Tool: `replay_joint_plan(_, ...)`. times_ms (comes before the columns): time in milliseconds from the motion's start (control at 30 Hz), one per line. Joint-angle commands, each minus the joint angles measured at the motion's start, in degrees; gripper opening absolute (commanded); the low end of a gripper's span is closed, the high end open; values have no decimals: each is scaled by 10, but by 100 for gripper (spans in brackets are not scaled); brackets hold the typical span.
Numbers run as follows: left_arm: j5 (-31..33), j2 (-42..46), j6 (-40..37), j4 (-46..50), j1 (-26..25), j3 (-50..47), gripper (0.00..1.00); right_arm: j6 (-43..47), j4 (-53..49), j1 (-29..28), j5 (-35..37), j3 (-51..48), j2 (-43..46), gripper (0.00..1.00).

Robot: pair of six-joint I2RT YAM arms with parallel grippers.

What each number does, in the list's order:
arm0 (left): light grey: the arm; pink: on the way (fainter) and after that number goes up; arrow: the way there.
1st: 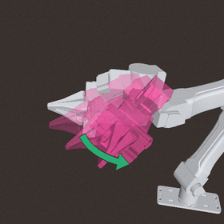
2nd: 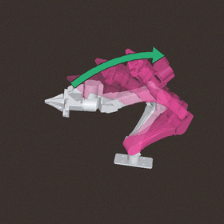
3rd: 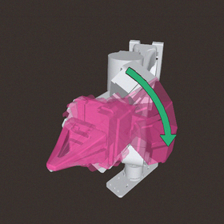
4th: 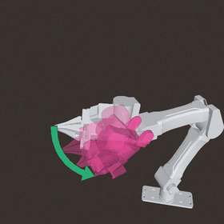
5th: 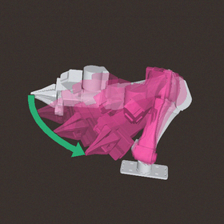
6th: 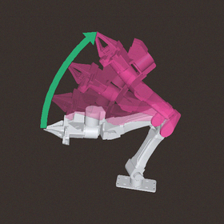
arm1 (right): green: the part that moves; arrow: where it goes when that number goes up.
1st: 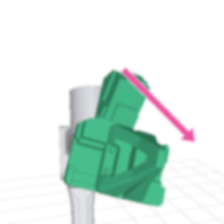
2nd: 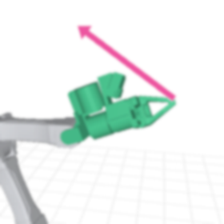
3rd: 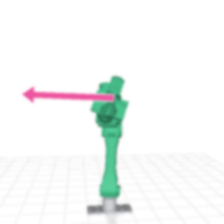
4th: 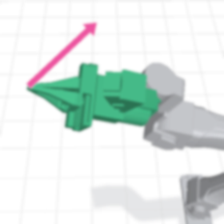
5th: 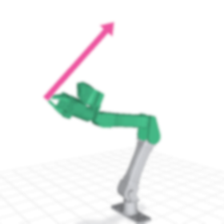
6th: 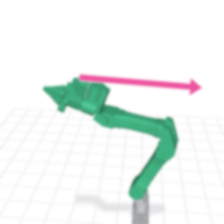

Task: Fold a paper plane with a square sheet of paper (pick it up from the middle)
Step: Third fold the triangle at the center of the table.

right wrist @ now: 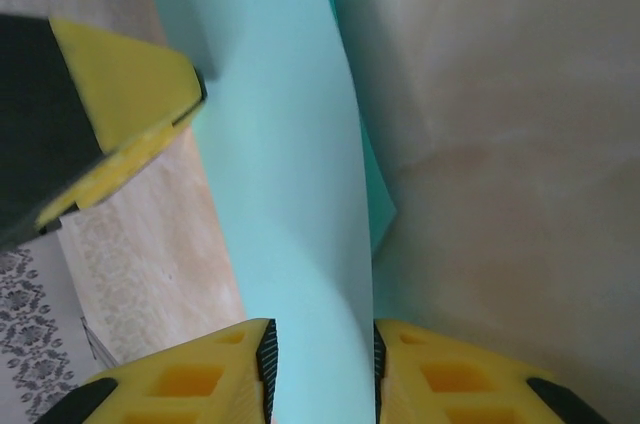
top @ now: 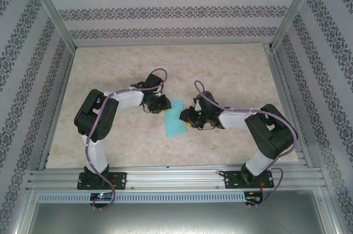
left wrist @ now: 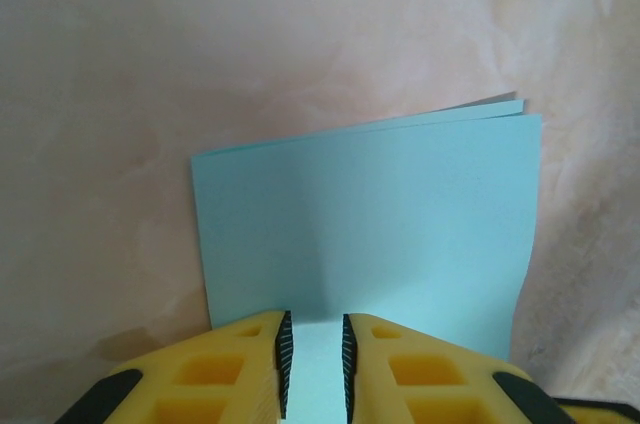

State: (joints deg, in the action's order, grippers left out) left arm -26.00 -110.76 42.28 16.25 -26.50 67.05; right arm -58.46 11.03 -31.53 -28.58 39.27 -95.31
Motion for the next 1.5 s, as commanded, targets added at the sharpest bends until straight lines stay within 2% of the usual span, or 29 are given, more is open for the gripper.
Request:
replay_joint_plan(0,-17,3,-28,7,1,-8,26,13,25,14,-41,27,-30,32)
replay_joint_plan(67,-27,8,-40,7,0,-6,27,18,26,20,-51,40,-46,31)
replay_joint_plan(200,-30,32,-61,17,0,-2,31,22,26,29,-67,52,-64,21)
replay_joint_plan(333,-17,88,-77,27,-3,-17,41,18,24,35,-69,49,-66,12)
replay_joint_plan(433,1,142,-91,35,-18,-43,48,-3,47,35,-66,36,-61,10)
replay_joint_plan(533,49,197,-119,57,-69,-67,52,-23,60,35,-68,29,-57,10)
replay_joint_plan(733,222,255,-168,91,-235,-110,58,-30,56,35,-70,27,-52,11)
replay_joint_plan(867,319,224,-185,102,-333,-102,61,-33,57,36,-78,28,-55,11)
replay_joint_plan(967,378,184,-192,118,-379,-77,62,-33,57,36,-79,26,-54,11)
replay_joint_plan(1200,471,116,-195,141,-402,-40,62,-34,58,36,-82,27,-53,12)
replay_joint_plan(1467,508,96,-197,125,-403,-29,59,-31,55,38,-84,18,-52,13)
